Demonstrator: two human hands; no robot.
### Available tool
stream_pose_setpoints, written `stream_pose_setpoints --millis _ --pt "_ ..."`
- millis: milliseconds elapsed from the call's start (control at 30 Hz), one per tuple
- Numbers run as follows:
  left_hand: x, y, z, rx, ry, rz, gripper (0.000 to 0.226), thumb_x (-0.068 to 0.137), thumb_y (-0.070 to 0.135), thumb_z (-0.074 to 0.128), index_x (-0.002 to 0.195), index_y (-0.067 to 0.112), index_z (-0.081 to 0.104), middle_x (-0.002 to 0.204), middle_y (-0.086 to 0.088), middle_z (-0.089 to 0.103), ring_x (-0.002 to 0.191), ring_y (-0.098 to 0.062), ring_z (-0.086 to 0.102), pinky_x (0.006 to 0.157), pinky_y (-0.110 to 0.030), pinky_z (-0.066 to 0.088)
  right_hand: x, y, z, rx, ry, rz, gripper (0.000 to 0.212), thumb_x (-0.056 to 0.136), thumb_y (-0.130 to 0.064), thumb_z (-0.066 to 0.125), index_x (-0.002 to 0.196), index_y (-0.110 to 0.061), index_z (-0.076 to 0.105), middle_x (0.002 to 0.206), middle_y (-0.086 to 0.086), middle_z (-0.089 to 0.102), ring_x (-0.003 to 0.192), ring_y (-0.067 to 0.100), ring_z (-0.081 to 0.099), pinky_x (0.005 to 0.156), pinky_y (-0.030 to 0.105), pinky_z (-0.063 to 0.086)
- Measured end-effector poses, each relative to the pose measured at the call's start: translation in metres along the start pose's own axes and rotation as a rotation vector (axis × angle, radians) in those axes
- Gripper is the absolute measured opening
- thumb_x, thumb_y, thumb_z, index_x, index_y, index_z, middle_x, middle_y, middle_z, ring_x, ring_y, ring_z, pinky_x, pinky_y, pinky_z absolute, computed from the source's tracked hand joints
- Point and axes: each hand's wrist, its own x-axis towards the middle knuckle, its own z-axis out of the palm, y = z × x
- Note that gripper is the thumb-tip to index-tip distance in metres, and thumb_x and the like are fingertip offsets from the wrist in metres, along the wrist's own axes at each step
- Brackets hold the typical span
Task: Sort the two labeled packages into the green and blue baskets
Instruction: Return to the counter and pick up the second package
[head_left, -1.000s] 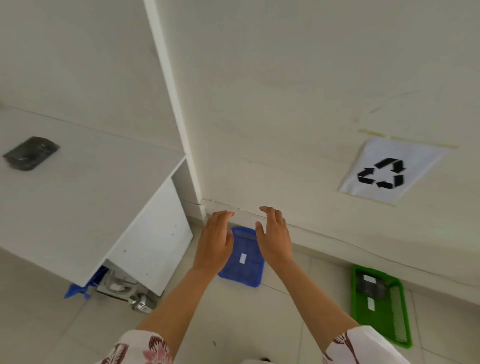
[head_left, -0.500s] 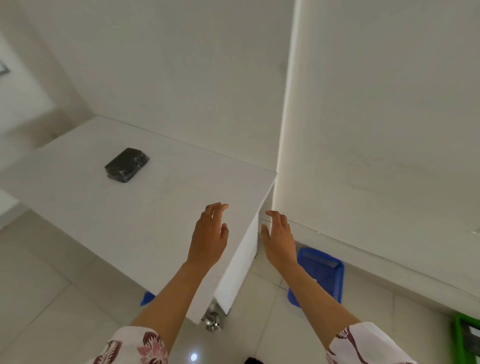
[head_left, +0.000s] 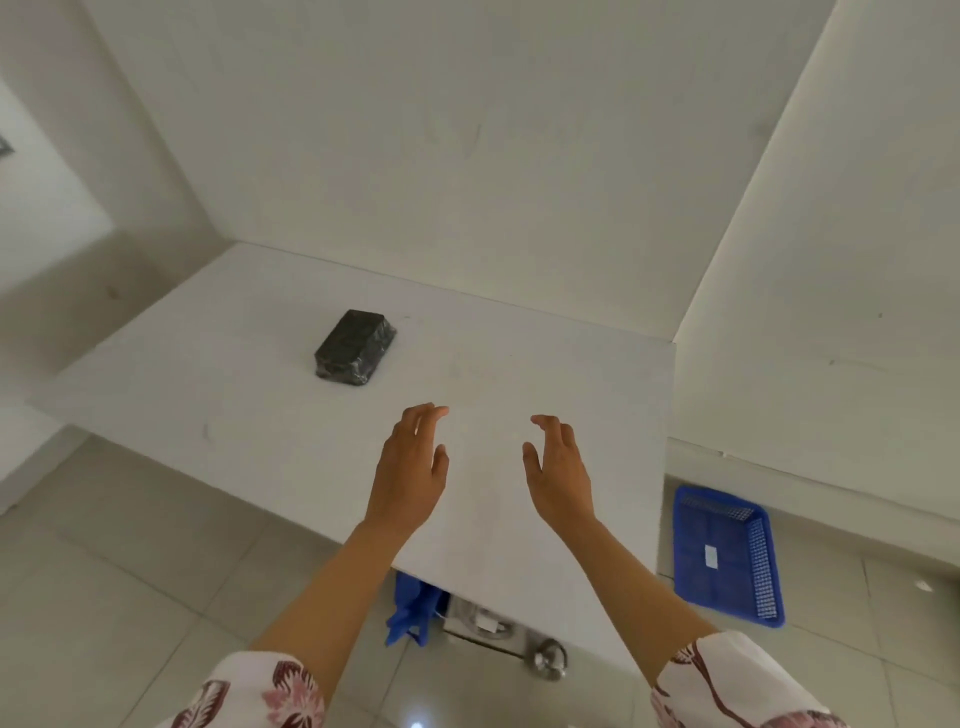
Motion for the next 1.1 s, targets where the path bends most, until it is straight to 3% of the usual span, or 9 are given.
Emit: stream_pose_setpoints --millis 267,633,933,1100 --pt "0.016 -0.104 -0.060 -0.039 -0.041 0.020 0.042 0.091 0.009 0.047 0.133 0.013 0.043 0.140 -0.009 0.045 0.125 -0.023 0.047 0.101 -0.037 0.046 0.001 -0.082 0.085 -0.021 0.052 0.025 0.035 0.097 -0.025 0.041 0.132 -0.024 0.038 0.134 0.001 0.046 0.104 0.023 0.058 0.088 0.044 0.050" --pt "0.097 -0.218 -0.102 0.046 -0.128 0.017 0.043 0.094 0.017 0.043 0.137 0.014 0.038 0.145 -0.009 0.040 0.127 -0.023 0.045 0.101 -0.033 0.045 0.094 -0.158 0.185 -0.067 0.057 0.021 0.036 0.097 -0.026 0.044 0.133 -0.024 0.038 0.138 0.002 0.045 0.110 0.022 0.058 0.095 0.041 0.051" --pt "0.151 -0.292 -0.105 -0.021 -0.210 0.003 0.039 0.093 0.014 0.043 0.133 0.015 0.041 0.141 -0.004 0.043 0.125 -0.017 0.046 0.097 -0.026 0.045 0.152 -0.194 0.249 -0.162 -0.006 0.040 0.038 0.097 -0.026 0.046 0.134 -0.022 0.037 0.141 0.003 0.043 0.118 0.021 0.053 0.098 0.037 0.050" --pt "0.200 -0.335 -0.095 -0.038 -0.316 0.056 0.041 0.094 0.014 0.045 0.134 0.015 0.039 0.143 -0.005 0.040 0.128 -0.018 0.045 0.099 -0.026 0.045 0.184 -0.203 0.288 -0.142 0.041 0.127 0.045 0.093 -0.027 0.053 0.135 -0.021 0.038 0.141 0.003 0.043 0.121 0.021 0.049 0.097 0.036 0.049"
